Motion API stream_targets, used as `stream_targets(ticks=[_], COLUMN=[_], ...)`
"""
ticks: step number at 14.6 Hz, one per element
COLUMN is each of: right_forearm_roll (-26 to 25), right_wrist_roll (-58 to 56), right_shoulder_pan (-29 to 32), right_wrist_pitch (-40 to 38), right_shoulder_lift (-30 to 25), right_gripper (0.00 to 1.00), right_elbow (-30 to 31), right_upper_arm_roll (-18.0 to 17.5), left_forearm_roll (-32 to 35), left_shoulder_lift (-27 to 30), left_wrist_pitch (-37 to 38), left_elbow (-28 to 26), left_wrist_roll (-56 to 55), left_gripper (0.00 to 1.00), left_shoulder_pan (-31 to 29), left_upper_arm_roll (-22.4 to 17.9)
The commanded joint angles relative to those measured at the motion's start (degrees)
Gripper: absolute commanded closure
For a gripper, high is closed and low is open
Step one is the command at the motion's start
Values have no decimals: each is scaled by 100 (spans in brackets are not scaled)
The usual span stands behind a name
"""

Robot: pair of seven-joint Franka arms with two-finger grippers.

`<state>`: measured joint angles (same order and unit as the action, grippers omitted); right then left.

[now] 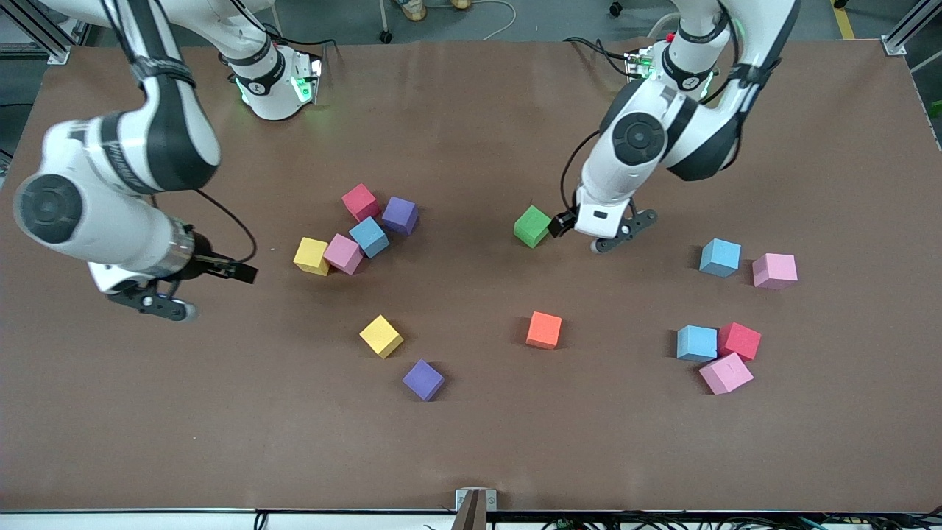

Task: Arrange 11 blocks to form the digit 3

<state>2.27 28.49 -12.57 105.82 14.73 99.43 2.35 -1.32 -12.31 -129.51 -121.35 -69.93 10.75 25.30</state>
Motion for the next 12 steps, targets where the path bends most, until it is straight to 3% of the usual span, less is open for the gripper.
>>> stream_targets(ticks=[1,4,6,12], right_forearm_roll=[55,55,55,55], right_wrist_roll=[778,1596,2150,2433], right_shoulder_pan=[-464,-982,-1282,-1485], right_wrist_pitch=[682,1920,2633,3058], right_shoulder_lift=[-208,-278,-252,-199], right_gripper=[0,0,0,0], right_elbow=[900,2016,2440,3064], right_upper_arm_roll=[38,38,38,38], left_forearm_roll=[105,422,431,528], left_shoulder_lift=[-262,-640,-895,-1256], left_wrist_pitch=[-434,-714,-970,-1164], left_elbow=[-73,-73,-56,-12], left_wrist_roll=[-1238,-1874,-2129,-2218], left_gripper=[0,0,0,0], left_shoulder_pan=[339,419,568,543], left_upper_arm_roll=[11,11,-16,-25])
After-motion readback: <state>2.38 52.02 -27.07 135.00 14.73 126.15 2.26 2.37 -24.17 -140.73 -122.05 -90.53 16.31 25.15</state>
